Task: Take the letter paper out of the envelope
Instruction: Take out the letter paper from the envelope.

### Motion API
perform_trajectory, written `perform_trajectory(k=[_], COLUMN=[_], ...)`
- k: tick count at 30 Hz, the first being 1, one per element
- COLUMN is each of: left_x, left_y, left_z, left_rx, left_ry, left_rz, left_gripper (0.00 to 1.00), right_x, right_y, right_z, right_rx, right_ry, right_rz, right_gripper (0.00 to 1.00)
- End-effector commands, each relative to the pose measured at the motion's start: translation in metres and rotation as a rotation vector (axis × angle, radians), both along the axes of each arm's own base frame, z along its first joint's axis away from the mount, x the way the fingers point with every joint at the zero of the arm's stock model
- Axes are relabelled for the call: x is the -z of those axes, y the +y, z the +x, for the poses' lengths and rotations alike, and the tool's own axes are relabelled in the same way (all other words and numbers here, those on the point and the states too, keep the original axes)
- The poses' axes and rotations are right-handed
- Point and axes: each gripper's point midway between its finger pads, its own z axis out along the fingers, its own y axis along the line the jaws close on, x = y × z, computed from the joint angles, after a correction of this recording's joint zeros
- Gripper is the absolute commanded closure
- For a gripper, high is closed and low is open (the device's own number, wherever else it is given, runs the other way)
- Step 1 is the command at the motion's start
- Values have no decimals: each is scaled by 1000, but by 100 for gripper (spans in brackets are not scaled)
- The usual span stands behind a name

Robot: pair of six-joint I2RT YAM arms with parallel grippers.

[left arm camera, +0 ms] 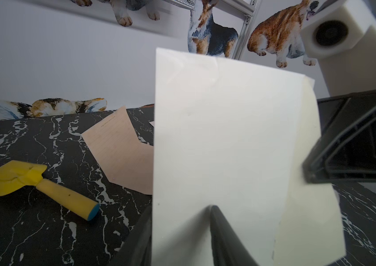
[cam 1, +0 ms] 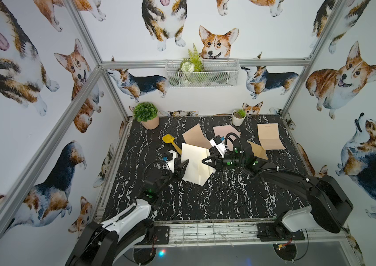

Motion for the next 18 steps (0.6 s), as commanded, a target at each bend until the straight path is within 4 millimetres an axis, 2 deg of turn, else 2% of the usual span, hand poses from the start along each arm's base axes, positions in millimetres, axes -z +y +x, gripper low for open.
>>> perform_trajectory(k=[1, 13, 18], left_x=[-13, -13, -13], left_y=[-1, 3, 7], left_z=[0, 1, 2], left_rx=[9, -19, -40], left_ry=[-51, -55, -51], left_rz=[-12, -12, -10], left_gripper=[69, 100, 100], right_x=[-9, -3, 0], right_y=[4, 4, 3], right_z=[3, 5, 6], right_rx=[-5, 7, 14], right_ry=[-30, -31, -30], right_rz=[29, 16, 7], right_gripper=[100, 100, 100])
